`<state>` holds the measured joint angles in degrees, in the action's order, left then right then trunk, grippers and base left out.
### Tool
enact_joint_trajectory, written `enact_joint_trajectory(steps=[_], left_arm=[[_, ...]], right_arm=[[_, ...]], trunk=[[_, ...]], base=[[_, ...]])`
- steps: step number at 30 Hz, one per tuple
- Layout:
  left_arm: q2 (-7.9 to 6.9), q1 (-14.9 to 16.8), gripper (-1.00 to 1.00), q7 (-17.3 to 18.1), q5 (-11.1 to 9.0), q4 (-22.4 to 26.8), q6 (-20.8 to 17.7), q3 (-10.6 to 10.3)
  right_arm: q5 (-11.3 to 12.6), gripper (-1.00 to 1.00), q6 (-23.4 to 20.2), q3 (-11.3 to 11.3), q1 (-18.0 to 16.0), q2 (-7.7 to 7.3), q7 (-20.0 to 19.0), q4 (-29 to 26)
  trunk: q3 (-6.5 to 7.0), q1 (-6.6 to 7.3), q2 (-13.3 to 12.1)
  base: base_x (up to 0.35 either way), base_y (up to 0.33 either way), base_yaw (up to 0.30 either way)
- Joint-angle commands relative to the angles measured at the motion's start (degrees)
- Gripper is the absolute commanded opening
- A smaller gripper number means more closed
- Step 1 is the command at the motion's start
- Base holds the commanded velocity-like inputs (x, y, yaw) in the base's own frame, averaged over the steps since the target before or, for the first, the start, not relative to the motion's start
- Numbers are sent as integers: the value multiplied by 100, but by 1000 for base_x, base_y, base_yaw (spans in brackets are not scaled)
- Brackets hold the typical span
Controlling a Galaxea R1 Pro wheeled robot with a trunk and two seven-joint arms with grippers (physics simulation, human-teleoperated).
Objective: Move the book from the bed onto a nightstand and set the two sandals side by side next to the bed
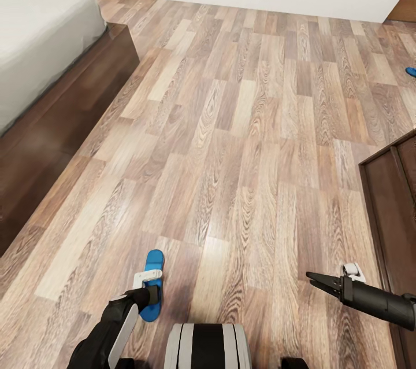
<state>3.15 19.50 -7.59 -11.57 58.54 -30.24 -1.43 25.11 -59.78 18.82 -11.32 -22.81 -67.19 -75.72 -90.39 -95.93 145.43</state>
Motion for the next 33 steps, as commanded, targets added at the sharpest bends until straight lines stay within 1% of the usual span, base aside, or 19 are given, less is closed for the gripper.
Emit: enact_joint_trajectory(steps=[1, 7, 9, 12, 14, 16, 17, 19, 20, 21, 22, 24, 25, 26, 28, 29, 31, 32, 33], left_arm=[[-4, 1, -100, -46, -63, 8, -24, -9], [-7, 1, -100, -38, -68, 8, -25, -7], [-9, 1, -100, 53, -71, 11, -30, -5], [-24, 1, -100, 447, -73, 15, -36, 19], [-35, 1, -100, 1001, -67, 16, -50, 33], [-39, 1, -100, 1394, -57, 16, -59, 36], [-44, 1, -100, 1612, -52, 26, -69, 37], [-54, 1, -100, 1728, -54, 36, -75, 37], [-103, -1, -100, 1810, -61, 44, -83, 37], [-131, -1, -100, 1842, -67, 45, -85, 37], [-203, 0, -100, 1941, -94, 48, -89, 37], [-406, -19, -100, 2483, -277, 50, -93, 45], [-451, -26, -100, 2625, -314, 51, -92, 52], [-589, -37, -100, 2949, -371, 49, -90, 86], [-1081, -66, -100, 3818, -495, 34, -88, 292], [-1167, -72, -100, 3976, -521, 27, -88, 348], [-1459, -98, -100, 4650, -604, -63, -76, 604], [-1609, -140, -100, 5170, -626, -322, -59, 793], [-1691, -168, -100, 5502, -623, -561, -44, 914]], right_arm=[[-12, 100, -22, 24, -2, -5, -22, 2], [-23, 100, -22, 76, -2, -13, -7, 4], [-34, 100, -22, 100, -2, -13, 9, 9], [-39, 100, -22, 164, -2, -13, 14, 60], [-56, 100, -10, 206, 0, -13, 17, 165], [-120, 100, 57, 219, 9, -13, 21, 346], [-231, 100, 217, 223, 16, -13, 16, 640], [-355, 100, 541, 225, 20, -13, 1, 1023], [-450, 100, 998, 226, 22, -13, -13, 1475], [-472, 100, 1162, 226, 23, -13, -17, 1643], [-503, 100, 1491, 227, 26, -13, -22, 2009], [-550, 100, 2330, 219, 28, -13, -22, 3090], [-555, 100, 2506, 218, 29, -13, -22, 3314], [-563, 100, 2895, 213, 27, -13, -25, 3750], [-573, 100, 3798, 201, 30, -12, -34, 4539], [-574, 100, 3900, 199, 29, -10, -35, 4608], [-576, 100, 4154, 195, 31, 0, -35, 4786], [-577, 100, 4244, 194, 32, 11, -33, 4850], [-577, 100, 4278, 191, 32, 18, -32, 4881]], trunk=[[20, 3, 0], [153, 19, -8], [197, 24, -11], [263, 32, -15], [308, 37, -18], [352, 42, -20], [374, 44, -22], [418, 50, -24], [441, 52, -26], [463, 55, -27], [485, 57, -28], [529, 62, -31], [551, 65, -32], [573, 68, -34], [618, 73, -36], [640, 75, -38], [684, 81, -40], [706, 83, -42], [729, 86, -43]], base=[[0, 0, 0], [0, 0, 0], [0, 0, 0], [0, 0, 0], [0, 0, 0], [0, 0, 0], [0, 0, 0], [0, 0, 0], [0, 0, 0], [0, 0, 0], [0, 0, 0], [0, 0, 0], [0, 0, 0], [0, 0, 0], [0, 0, 0], [0, 0, 0], [0, 0, 0], [0, 0, 0], [0, 0, 0]])
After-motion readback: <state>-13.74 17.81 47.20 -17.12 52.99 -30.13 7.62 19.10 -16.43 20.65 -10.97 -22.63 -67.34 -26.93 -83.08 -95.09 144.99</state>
